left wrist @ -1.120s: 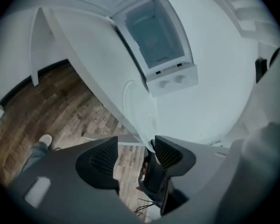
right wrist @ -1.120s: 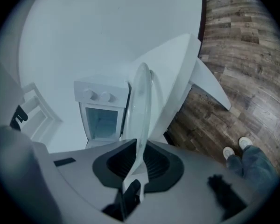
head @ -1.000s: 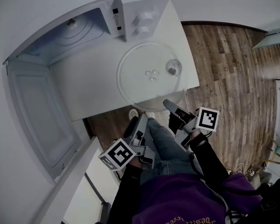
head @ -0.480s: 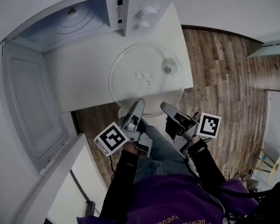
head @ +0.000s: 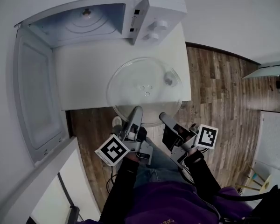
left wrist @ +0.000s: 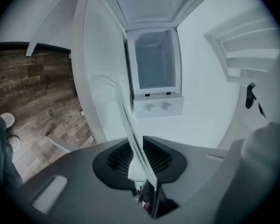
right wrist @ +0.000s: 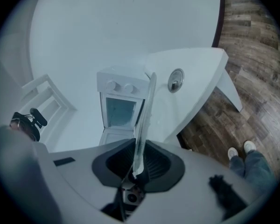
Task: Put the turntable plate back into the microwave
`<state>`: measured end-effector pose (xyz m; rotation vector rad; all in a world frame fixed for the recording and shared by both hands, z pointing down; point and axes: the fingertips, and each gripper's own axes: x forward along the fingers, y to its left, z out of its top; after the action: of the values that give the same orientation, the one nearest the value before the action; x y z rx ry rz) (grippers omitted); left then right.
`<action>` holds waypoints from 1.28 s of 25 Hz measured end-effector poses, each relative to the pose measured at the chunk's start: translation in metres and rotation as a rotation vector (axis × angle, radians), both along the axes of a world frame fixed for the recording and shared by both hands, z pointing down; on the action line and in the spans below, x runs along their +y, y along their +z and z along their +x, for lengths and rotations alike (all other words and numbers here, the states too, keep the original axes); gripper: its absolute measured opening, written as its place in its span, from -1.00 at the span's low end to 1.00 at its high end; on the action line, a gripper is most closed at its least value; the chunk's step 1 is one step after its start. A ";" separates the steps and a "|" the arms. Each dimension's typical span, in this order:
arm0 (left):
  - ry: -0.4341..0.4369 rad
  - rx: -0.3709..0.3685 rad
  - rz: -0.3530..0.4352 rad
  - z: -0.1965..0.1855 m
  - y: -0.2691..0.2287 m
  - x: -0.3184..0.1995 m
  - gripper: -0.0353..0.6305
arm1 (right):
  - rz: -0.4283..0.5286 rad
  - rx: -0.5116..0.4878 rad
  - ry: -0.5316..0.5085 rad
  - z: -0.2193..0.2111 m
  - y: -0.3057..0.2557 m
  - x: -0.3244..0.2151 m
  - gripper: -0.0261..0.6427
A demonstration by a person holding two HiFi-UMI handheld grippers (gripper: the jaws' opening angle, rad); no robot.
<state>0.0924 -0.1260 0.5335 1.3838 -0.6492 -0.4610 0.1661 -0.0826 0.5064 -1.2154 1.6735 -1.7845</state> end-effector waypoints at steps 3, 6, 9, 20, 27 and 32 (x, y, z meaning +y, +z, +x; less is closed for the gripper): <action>-0.082 0.051 -0.009 -0.011 -0.005 -0.001 -0.70 | 0.026 0.021 -0.057 -0.009 -0.007 -0.006 -0.74; -0.132 0.026 0.032 -0.029 -0.010 0.000 -0.70 | 0.057 0.014 -0.115 -0.024 -0.016 -0.012 -0.74; -0.148 -0.010 0.147 -0.047 -0.028 -0.005 -0.70 | 0.098 0.012 -0.172 -0.037 -0.028 -0.014 -0.74; -0.371 0.003 0.277 -0.117 -0.074 -0.081 -0.72 | 0.286 -0.010 -0.336 -0.102 -0.062 -0.101 -0.72; -0.434 0.009 0.272 -0.120 -0.075 -0.120 -0.72 | 0.311 0.080 -0.310 -0.104 -0.058 -0.138 -0.70; -0.433 -0.002 0.230 -0.127 -0.053 -0.146 -0.73 | 0.311 0.095 -0.287 -0.112 -0.048 -0.169 -0.69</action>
<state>-0.0347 -0.2720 0.4803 1.4593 -0.9249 -0.9013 0.0539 -0.2521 0.4582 -0.9750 2.1756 -1.5558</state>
